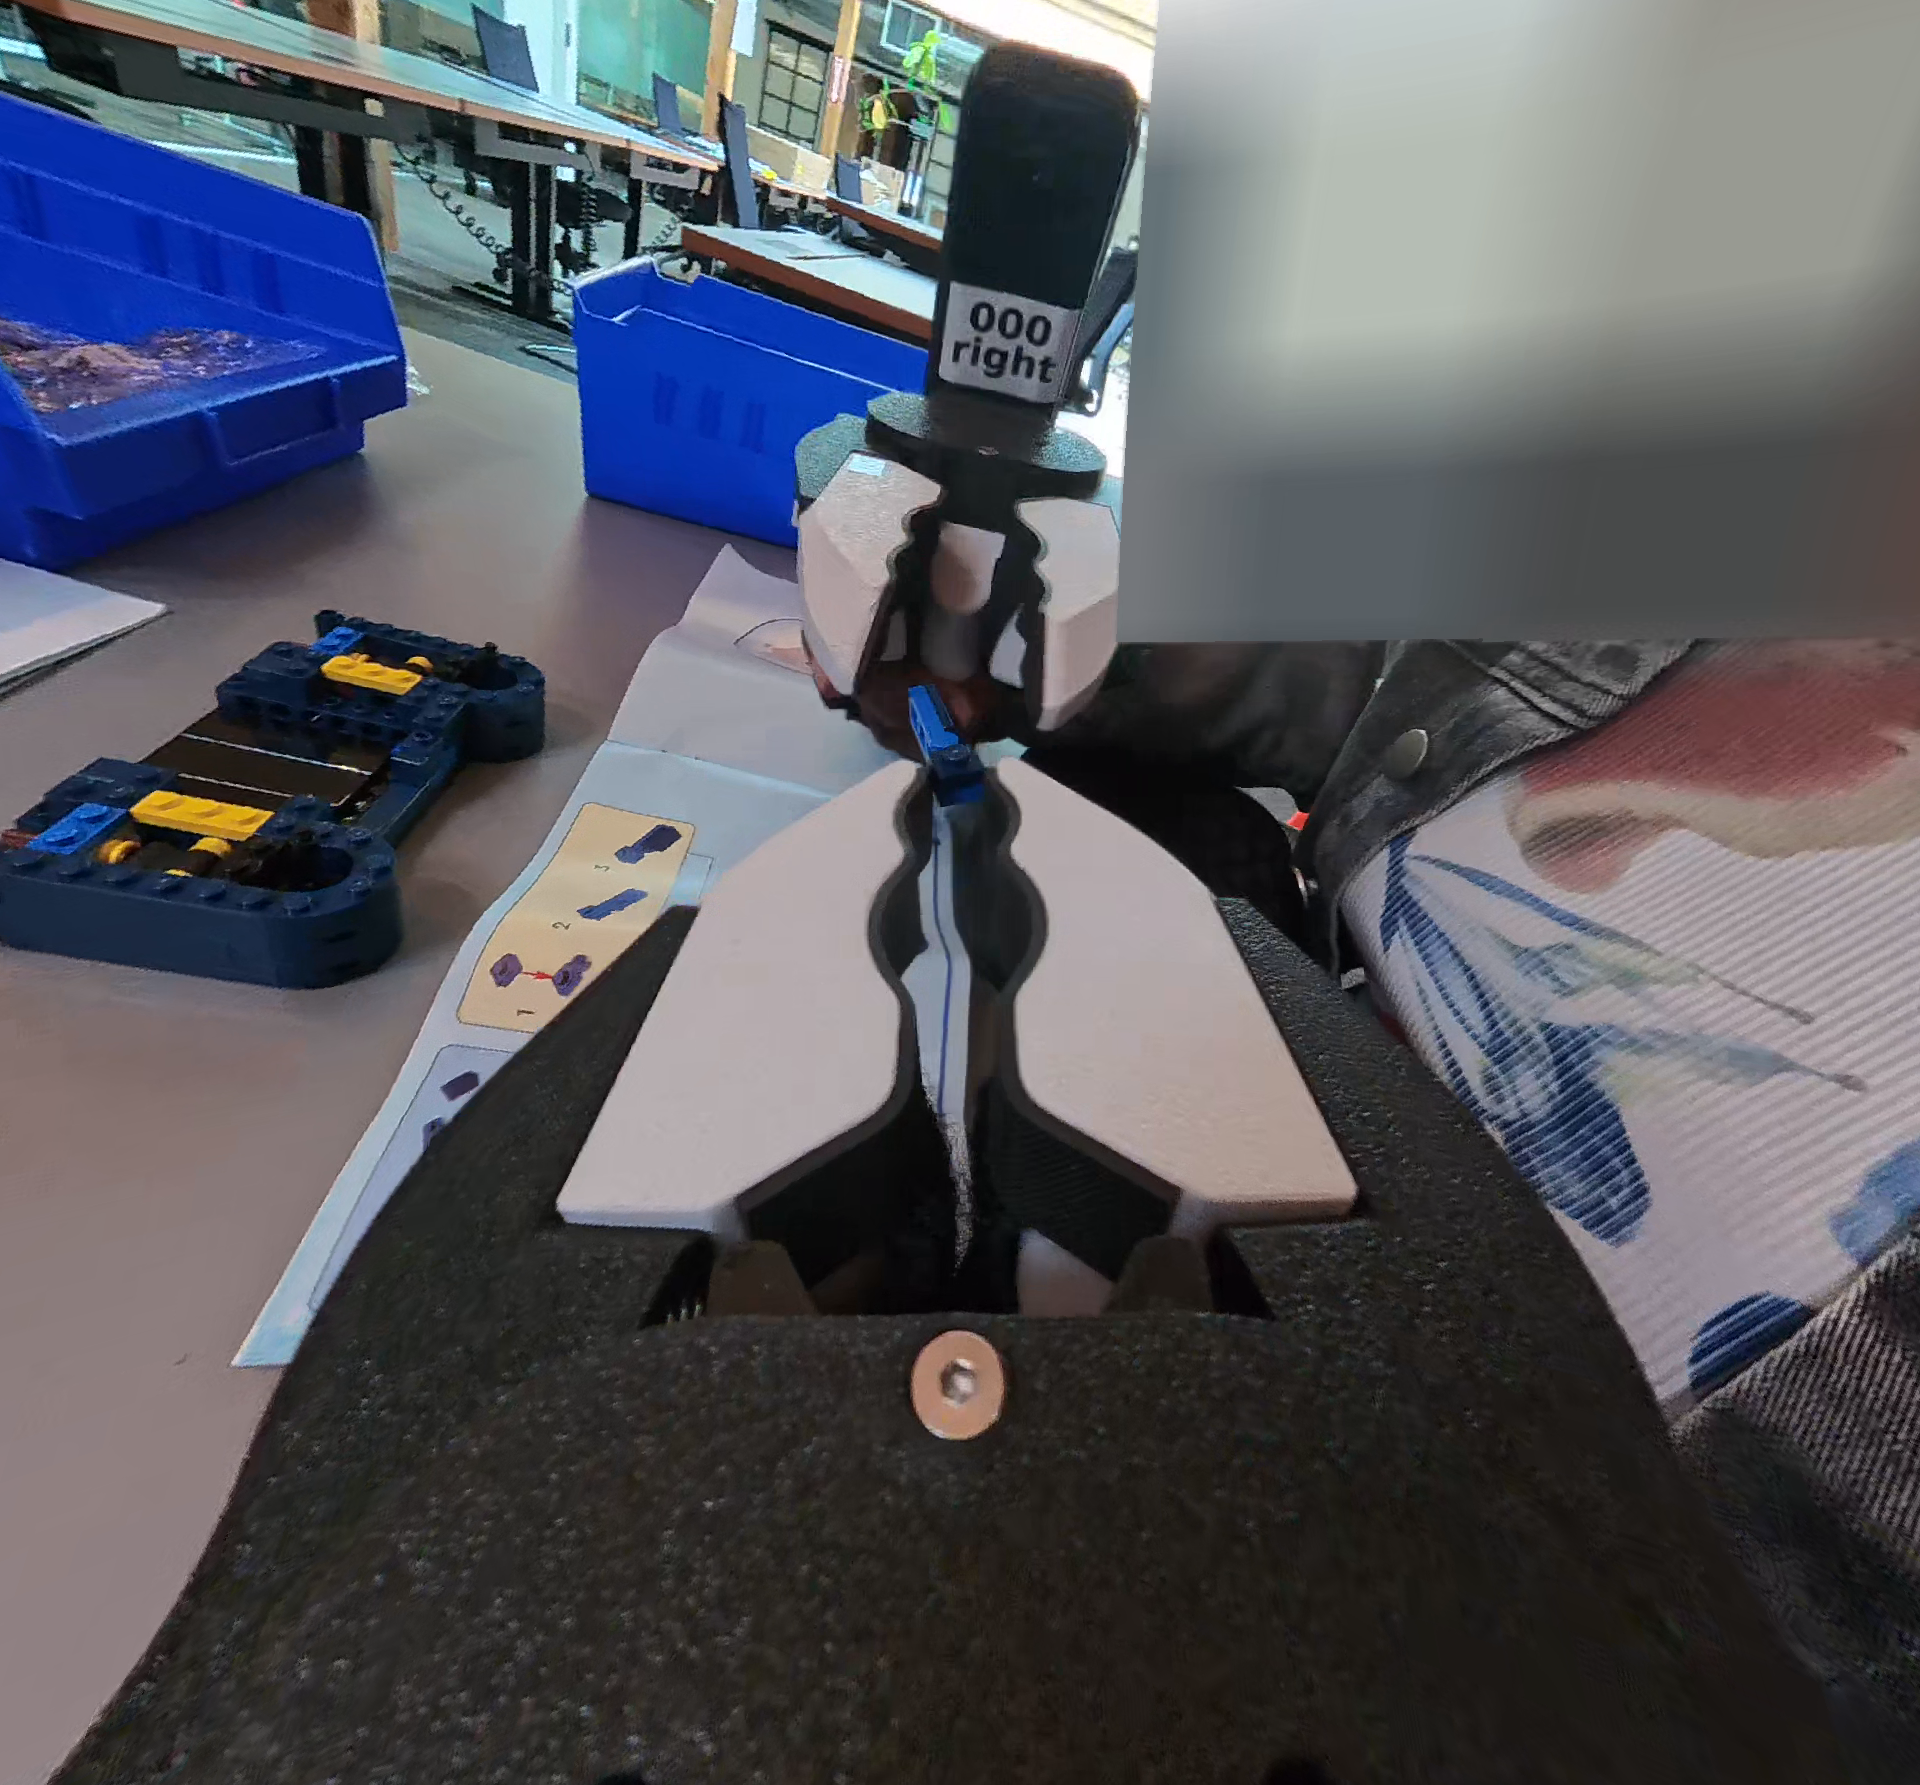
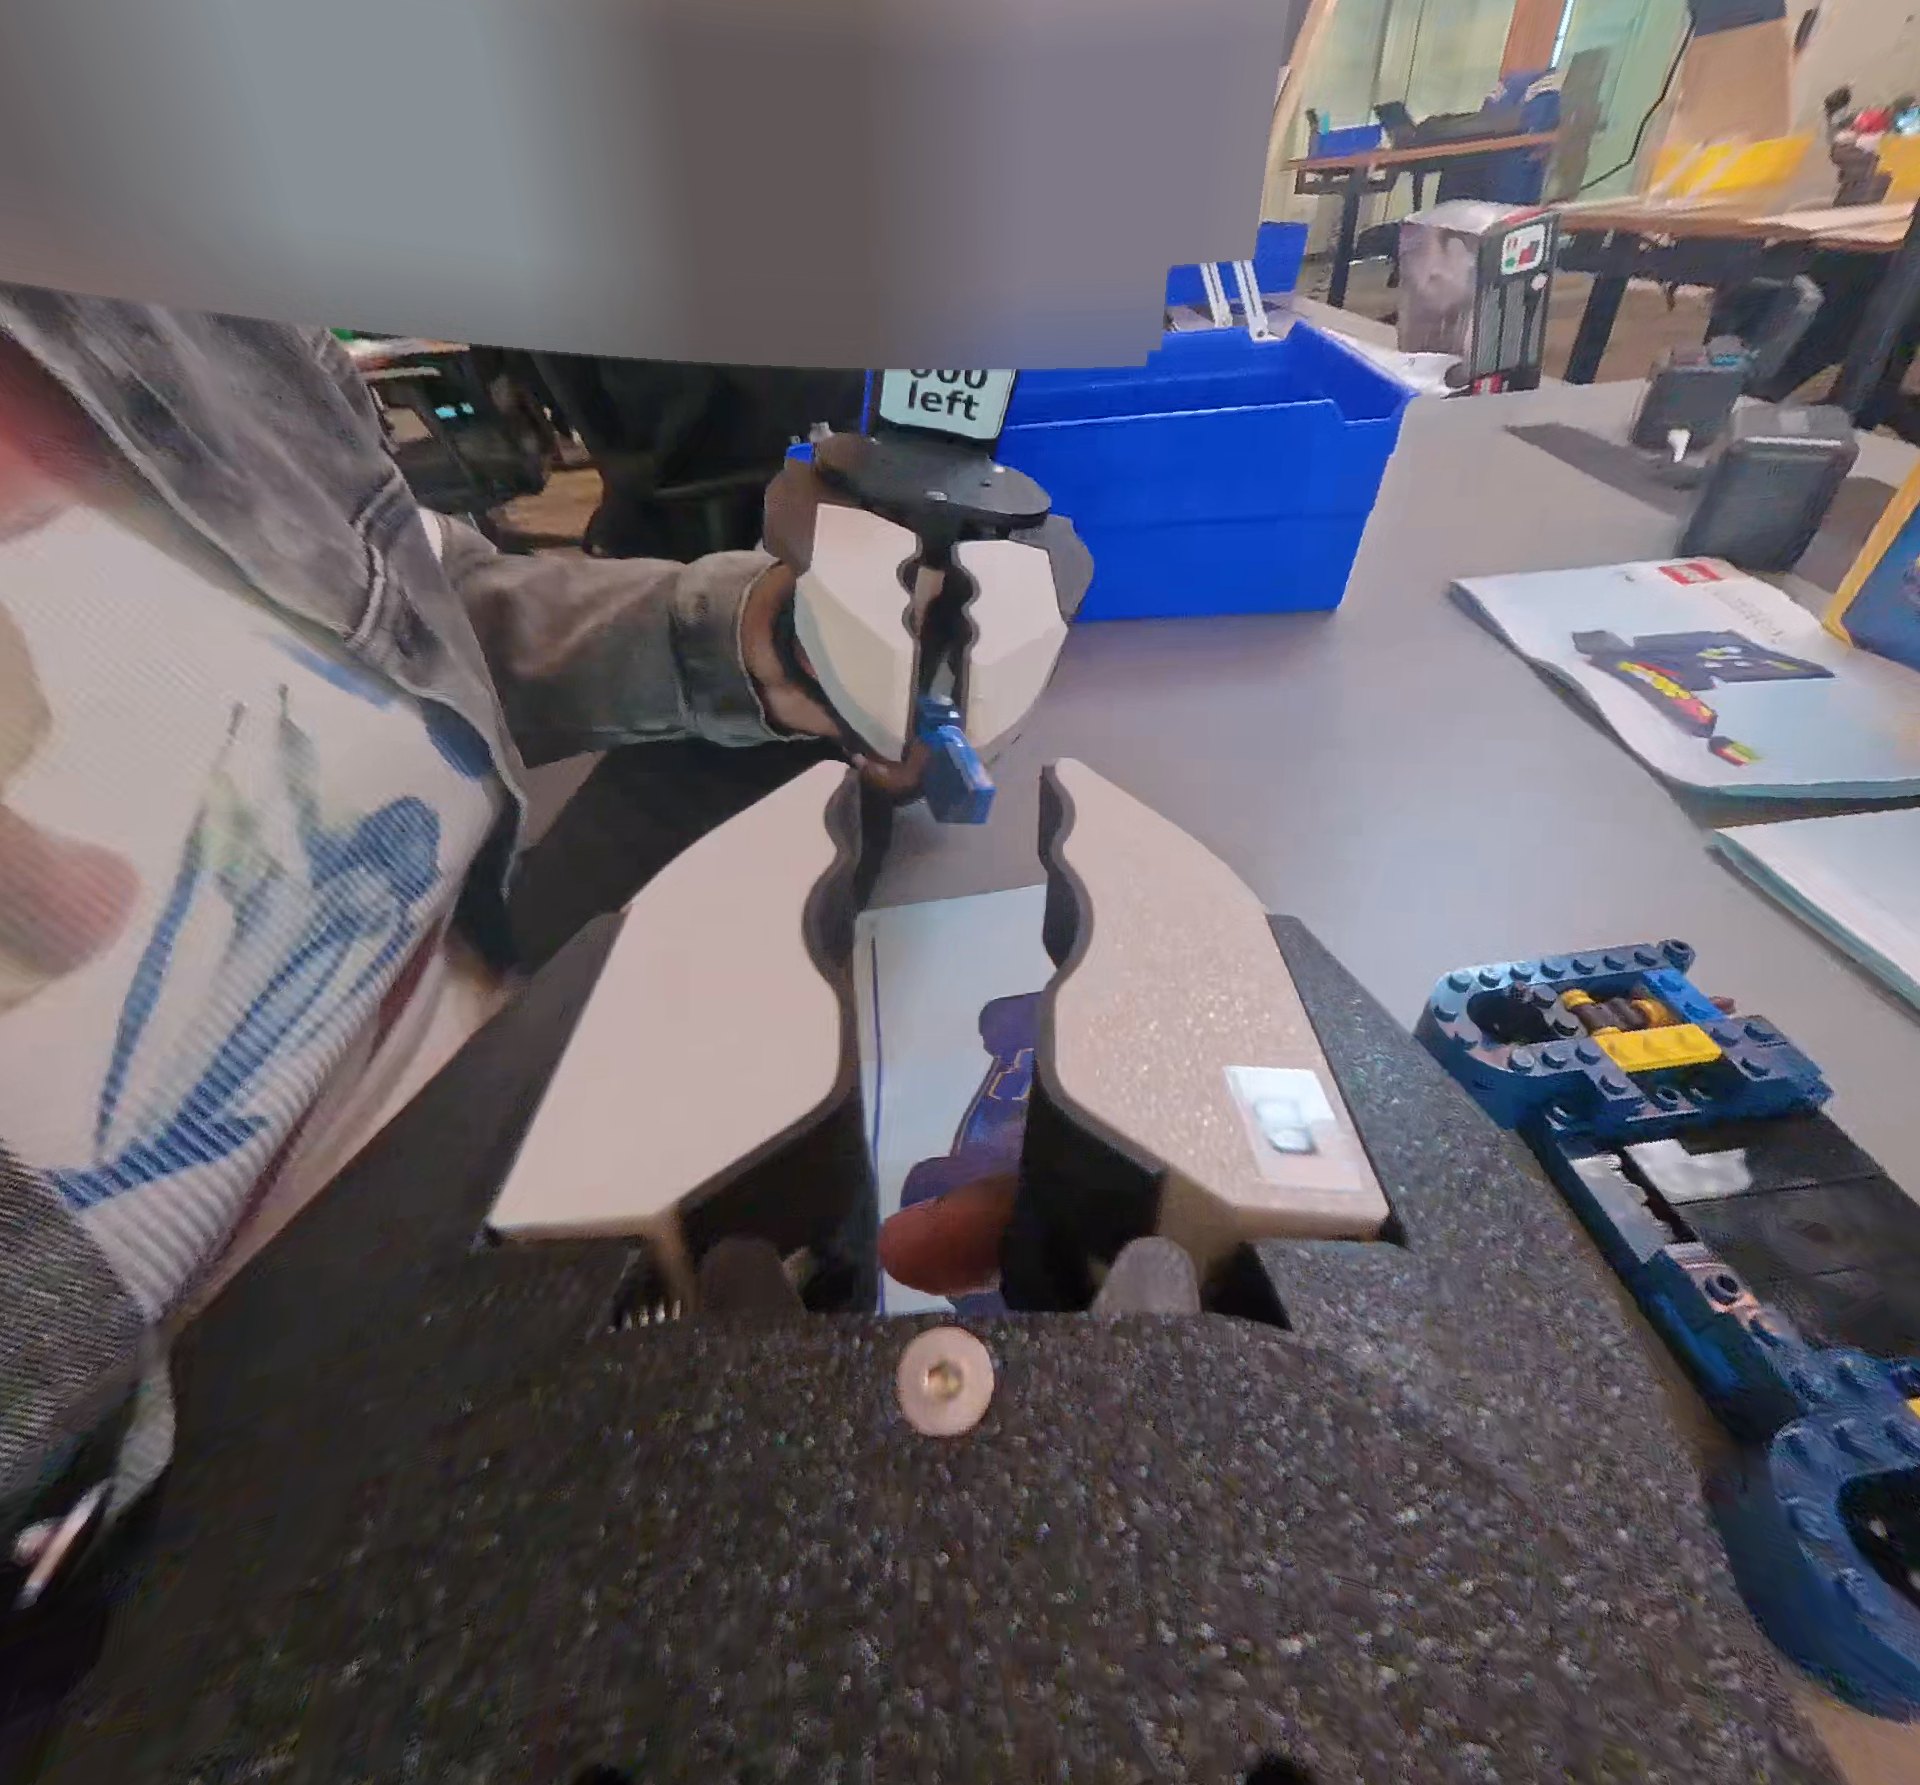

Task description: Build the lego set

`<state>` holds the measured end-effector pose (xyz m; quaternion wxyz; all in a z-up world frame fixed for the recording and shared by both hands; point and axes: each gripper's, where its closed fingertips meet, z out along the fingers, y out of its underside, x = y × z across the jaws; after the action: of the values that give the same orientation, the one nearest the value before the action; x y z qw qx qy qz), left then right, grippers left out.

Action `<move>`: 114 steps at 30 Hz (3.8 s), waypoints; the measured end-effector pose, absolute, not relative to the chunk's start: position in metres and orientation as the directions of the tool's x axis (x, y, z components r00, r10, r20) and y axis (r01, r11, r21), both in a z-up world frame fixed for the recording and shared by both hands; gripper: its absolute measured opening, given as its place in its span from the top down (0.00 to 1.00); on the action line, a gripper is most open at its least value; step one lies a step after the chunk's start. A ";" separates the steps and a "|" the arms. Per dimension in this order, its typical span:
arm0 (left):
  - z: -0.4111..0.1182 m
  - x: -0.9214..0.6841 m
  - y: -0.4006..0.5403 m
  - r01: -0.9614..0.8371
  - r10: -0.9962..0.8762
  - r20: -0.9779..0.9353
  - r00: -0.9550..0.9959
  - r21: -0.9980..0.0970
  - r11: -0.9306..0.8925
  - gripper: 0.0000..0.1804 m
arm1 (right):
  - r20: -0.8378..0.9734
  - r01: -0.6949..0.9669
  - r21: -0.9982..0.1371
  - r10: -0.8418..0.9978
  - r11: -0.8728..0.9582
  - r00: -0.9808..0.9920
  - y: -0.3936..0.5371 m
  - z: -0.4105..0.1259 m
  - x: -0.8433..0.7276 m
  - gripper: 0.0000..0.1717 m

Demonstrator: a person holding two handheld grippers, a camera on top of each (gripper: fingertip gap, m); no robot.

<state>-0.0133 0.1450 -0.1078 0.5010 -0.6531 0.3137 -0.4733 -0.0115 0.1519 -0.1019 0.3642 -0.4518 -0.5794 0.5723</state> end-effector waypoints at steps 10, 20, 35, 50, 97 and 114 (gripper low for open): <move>-0.109 -0.001 0.133 0.026 -0.922 0.280 0.268 -0.959 -0.283 0.96 | 0.006 0.100 -0.994 0.937 0.044 -0.348 0.138 -0.111 -0.005 0.93; -0.121 -0.011 0.152 -0.038 -0.881 0.208 0.426 -0.968 -0.247 0.76 | -0.028 0.057 -0.998 0.975 -0.016 -0.219 0.158 -0.114 0.036 0.94; -0.161 -0.035 0.173 -0.245 -0.788 0.097 0.608 -0.921 -0.302 1.00 | -0.089 0.056 -0.995 0.986 -0.082 -0.142 0.174 -0.120 0.037 0.94; -0.151 -0.038 0.173 -0.145 -0.776 0.172 0.607 -0.936 -0.321 0.95 | -0.083 0.103 -0.992 0.984 -0.067 -0.156 0.171 -0.126 0.034 0.94; -0.156 -0.017 0.260 -0.466 -0.939 0.103 0.328 -0.847 -0.255 0.92 | 0.064 0.257 -0.949 0.906 0.185 -0.417 0.266 -0.150 -0.018 0.94; -0.169 -0.022 0.264 -0.585 -0.923 -0.007 0.384 -0.775 -0.237 0.96 | 0.145 0.506 -0.795 0.915 0.334 -0.377 0.268 -0.164 -0.020 0.93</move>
<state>-0.0221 0.2635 -0.1685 0.3589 -0.7505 0.5025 -0.2354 -0.0198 0.2680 -0.1637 0.3033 -0.4685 -0.7584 0.3367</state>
